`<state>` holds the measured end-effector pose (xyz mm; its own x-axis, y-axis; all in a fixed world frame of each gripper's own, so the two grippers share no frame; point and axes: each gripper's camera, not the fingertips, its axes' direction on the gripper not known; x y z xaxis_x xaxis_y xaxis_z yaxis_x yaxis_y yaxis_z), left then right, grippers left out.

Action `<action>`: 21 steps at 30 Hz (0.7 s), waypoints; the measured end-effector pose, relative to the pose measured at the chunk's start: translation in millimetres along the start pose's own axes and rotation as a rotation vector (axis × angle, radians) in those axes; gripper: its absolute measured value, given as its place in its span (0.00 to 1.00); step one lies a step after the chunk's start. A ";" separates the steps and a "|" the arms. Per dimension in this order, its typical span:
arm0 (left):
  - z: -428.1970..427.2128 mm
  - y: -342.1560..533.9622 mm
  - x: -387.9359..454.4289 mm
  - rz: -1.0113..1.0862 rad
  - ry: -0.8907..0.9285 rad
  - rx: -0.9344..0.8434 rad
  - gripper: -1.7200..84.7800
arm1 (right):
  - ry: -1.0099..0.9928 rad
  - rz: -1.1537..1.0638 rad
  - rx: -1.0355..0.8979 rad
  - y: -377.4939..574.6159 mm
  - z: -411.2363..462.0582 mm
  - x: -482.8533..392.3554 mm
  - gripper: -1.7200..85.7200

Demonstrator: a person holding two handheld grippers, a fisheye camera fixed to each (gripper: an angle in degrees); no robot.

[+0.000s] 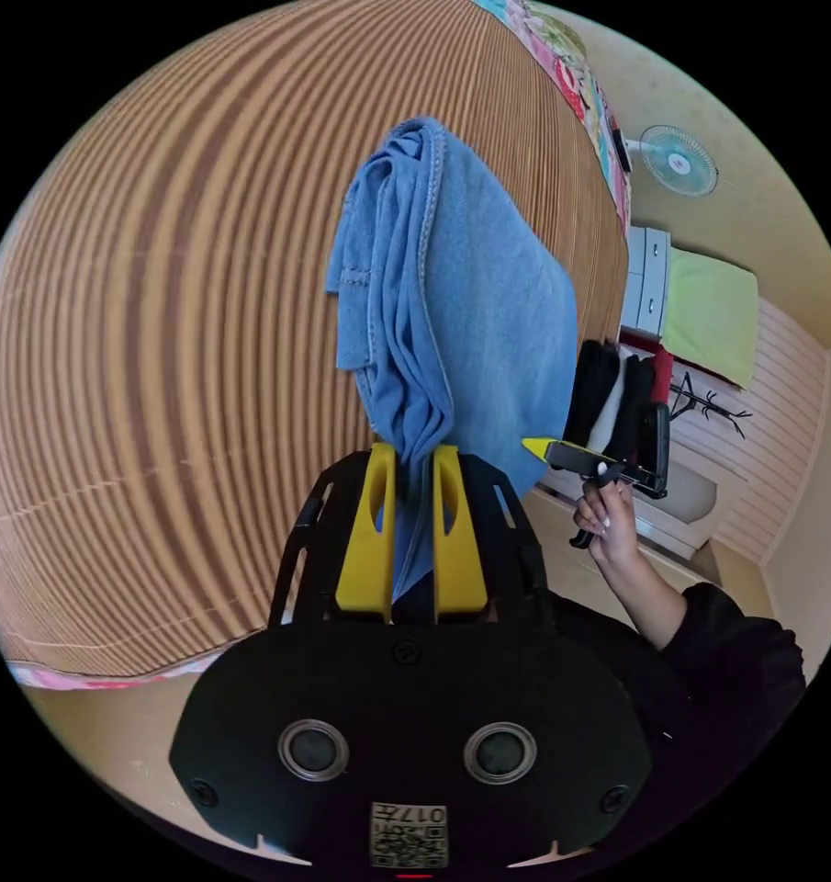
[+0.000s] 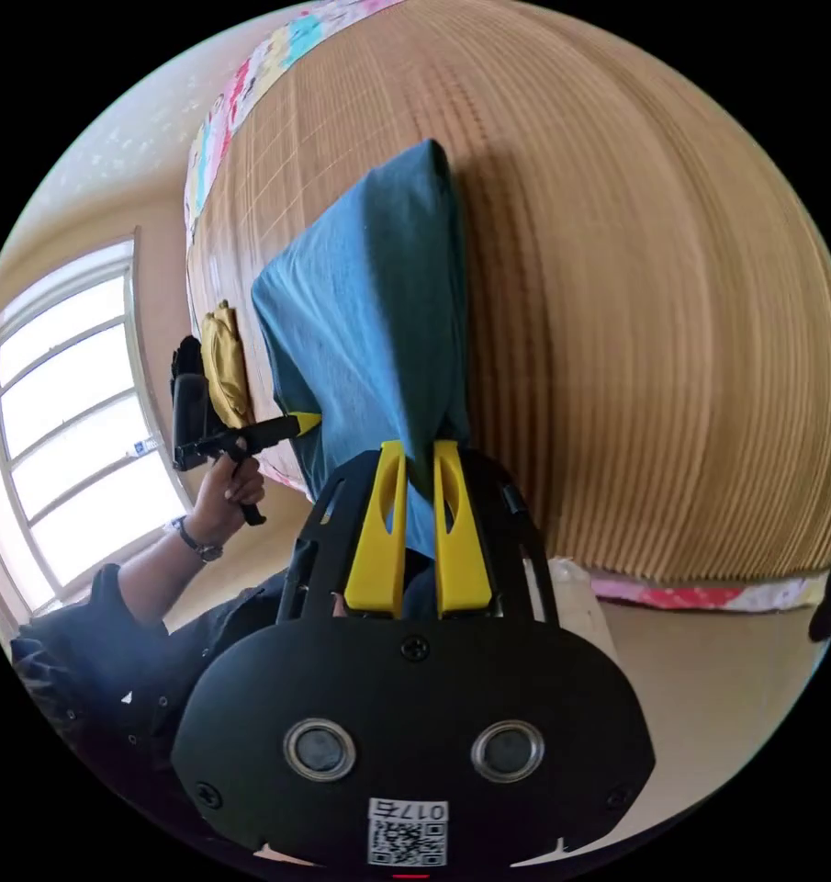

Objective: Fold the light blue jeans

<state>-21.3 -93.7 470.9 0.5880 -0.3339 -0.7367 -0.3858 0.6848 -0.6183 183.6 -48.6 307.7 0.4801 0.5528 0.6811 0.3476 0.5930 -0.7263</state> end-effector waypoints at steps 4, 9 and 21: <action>83.6 -24.2 68.9 0.052 0.016 -0.080 0.10 | -0.016 0.095 0.070 20.4 -53.8 69.8 0.07; 172.5 -72.4 149.2 0.048 0.171 -0.125 0.10 | 0.146 0.244 0.240 35.7 -150.7 126.4 0.05; 194.9 -92.7 242.9 0.267 -0.016 -0.325 0.11 | 0.348 0.078 0.308 33.7 -172.5 34.9 0.03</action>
<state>295.9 -112.0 402.6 0.4470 -0.1603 -0.8800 -0.7287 0.5053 -0.4622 351.0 -110.4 291.0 0.7551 0.4047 0.5157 0.0701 0.7324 -0.6773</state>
